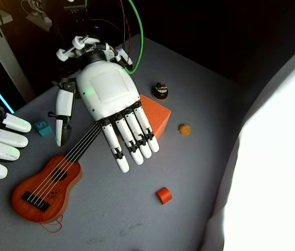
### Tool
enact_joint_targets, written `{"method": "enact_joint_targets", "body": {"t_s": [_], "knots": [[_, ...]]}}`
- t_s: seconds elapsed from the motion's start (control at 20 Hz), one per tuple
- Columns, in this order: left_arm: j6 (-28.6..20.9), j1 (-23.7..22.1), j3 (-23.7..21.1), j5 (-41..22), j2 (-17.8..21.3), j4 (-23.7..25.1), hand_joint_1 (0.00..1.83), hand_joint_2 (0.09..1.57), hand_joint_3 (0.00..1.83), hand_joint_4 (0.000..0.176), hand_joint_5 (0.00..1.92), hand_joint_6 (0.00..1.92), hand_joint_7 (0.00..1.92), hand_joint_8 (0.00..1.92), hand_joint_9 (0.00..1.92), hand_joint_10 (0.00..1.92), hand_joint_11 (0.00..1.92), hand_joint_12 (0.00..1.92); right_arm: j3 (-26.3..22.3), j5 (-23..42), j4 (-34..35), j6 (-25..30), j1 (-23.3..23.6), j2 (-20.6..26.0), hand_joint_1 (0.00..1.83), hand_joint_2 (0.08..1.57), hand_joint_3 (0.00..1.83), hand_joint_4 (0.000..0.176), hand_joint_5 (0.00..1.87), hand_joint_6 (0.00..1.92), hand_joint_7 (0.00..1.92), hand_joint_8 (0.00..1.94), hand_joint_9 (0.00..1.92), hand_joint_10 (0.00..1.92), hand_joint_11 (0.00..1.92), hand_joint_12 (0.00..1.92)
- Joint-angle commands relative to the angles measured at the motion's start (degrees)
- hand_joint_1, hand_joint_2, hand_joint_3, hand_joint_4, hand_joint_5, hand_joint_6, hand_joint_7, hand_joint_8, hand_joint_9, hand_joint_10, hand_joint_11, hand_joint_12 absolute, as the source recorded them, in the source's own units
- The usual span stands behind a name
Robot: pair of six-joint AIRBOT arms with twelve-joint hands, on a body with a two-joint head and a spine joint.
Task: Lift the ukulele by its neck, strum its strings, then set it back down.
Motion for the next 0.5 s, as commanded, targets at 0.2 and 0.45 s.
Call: {"method": "enact_joint_targets", "body": {"t_s": [0.2, 0.45], "knots": [[5.9, -5.6, -1.8, 0.2, 3.4, -3.4, 0.00, 1.17, 0.00, 0.000, 0.87, 0.18, 0.84, 0.59, 0.65, 0.99, 0.38, 1.48, -0.1, 7.1, 0.4, -0.4, 0.4, 0.4, 0.36, 1.33, 0.00, 0.000, 0.32, 1.08, 0.50, 0.78, 0.28, 1.35, 0.00, 1.89], [16.1, -11.2, -2.0, 0.5, 4.6, -11.2, 0.03, 1.20, 0.00, 0.000, 1.02, 0.62, 1.01, 1.17, 0.87, 1.50, 0.58, 1.77, -0.1, 7.1, 0.4, -0.4, 0.4, 0.4, 0.44, 1.33, 0.00, 0.000, 0.41, 1.41, 0.45, 1.52, 0.36, 1.83, 0.28, 1.92]]}}
